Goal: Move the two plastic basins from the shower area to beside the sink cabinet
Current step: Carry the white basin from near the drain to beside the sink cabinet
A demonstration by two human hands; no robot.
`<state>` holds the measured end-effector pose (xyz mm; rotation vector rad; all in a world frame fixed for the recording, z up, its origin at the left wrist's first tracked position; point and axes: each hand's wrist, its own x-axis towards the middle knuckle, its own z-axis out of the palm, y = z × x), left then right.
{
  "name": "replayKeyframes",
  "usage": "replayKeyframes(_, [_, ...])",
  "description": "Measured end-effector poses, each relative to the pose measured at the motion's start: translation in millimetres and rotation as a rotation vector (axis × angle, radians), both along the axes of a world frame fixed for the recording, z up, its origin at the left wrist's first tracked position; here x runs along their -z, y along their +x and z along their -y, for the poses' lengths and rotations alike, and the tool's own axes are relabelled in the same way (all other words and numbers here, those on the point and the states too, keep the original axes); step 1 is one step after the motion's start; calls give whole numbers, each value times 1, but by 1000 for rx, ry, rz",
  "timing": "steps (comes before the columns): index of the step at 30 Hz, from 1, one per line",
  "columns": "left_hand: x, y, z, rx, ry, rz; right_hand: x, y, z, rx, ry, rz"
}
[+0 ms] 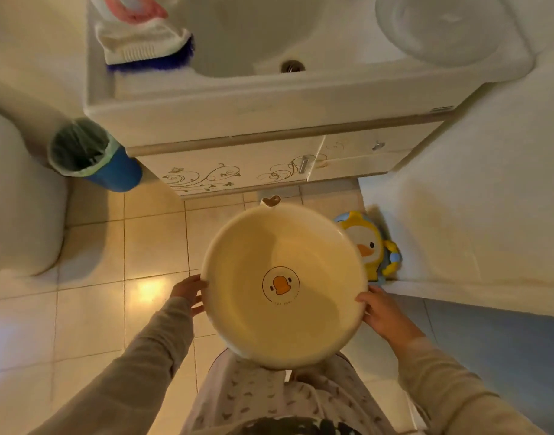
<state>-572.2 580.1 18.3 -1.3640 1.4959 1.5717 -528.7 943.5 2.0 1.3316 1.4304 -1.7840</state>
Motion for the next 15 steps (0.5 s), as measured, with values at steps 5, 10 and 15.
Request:
replayKeyframes(5, [16, 11, -23, -94, -54, 47, 21, -40, -25, -160, 44, 71])
replayKeyframes(10, [47, 18, -37, -118, -44, 125, 63, -66, -36, -299, 109, 133])
replayKeyframes(15, [99, 19, -39, -83, -46, 276, 128, -78, -28, -399, 152, 223])
